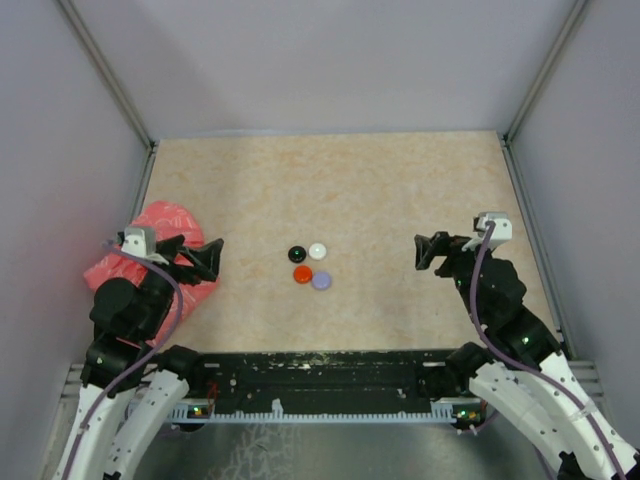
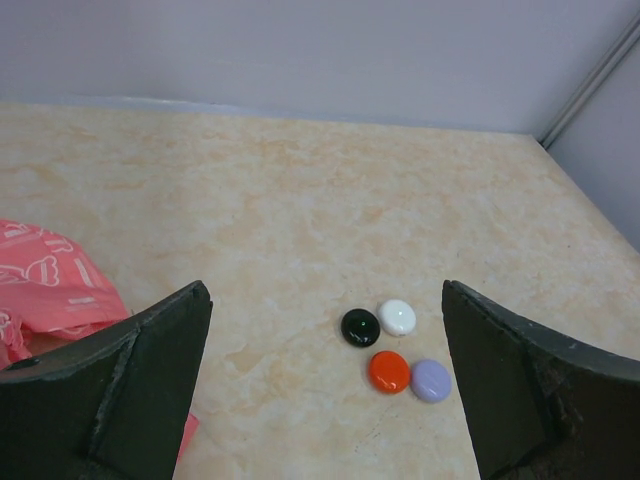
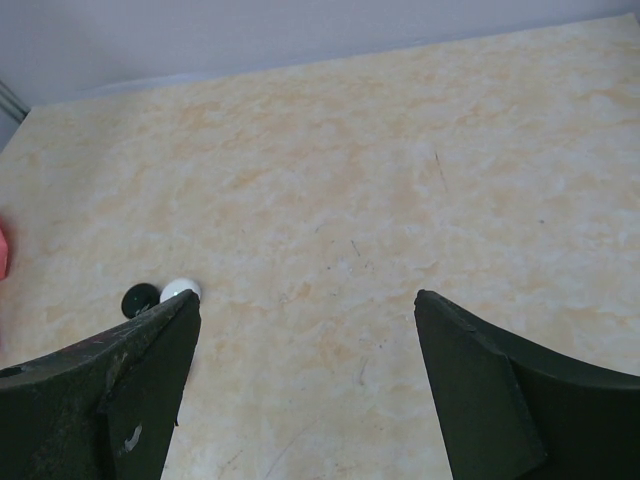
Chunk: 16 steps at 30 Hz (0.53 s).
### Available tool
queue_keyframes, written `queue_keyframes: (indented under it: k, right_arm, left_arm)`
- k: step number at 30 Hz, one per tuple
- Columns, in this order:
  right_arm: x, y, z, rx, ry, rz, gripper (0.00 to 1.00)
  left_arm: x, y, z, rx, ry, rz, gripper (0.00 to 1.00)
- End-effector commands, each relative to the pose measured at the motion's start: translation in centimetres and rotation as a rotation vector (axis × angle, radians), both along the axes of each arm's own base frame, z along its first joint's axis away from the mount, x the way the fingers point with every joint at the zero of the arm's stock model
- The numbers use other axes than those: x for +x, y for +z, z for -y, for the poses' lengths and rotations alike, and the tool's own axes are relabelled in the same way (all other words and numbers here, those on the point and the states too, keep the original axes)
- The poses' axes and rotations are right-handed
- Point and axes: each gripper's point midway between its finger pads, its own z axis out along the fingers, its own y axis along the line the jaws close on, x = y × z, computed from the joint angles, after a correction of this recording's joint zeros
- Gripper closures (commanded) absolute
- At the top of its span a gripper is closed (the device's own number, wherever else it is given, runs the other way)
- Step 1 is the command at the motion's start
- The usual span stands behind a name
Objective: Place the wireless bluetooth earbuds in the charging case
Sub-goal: Reset both arms
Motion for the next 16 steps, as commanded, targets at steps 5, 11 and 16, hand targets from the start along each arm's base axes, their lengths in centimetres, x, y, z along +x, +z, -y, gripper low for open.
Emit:
queue_keyframes:
  k: [5, 11, 16]
  right_arm:
    - [-0.38, 1.98, 2.6, 0.021, -0.114, 0.073, 0.12]
    - [-0.23, 1.7, 2.63, 0.015, -0.12, 0.066, 0.12]
    - [-0.13, 1.75, 2.72, 0.003, -0.126, 0.065, 0.12]
  left_arm:
    - [-0.42, -1.74, -0.65, 0.038, 0.017, 0.032, 0.0]
    - [-0.5, -1.65, -0.16, 0.041, -0.012, 0.042, 0.0]
    - [-0.85, -1.23, -0.11, 0.038, -0.022, 0.072, 0.0]
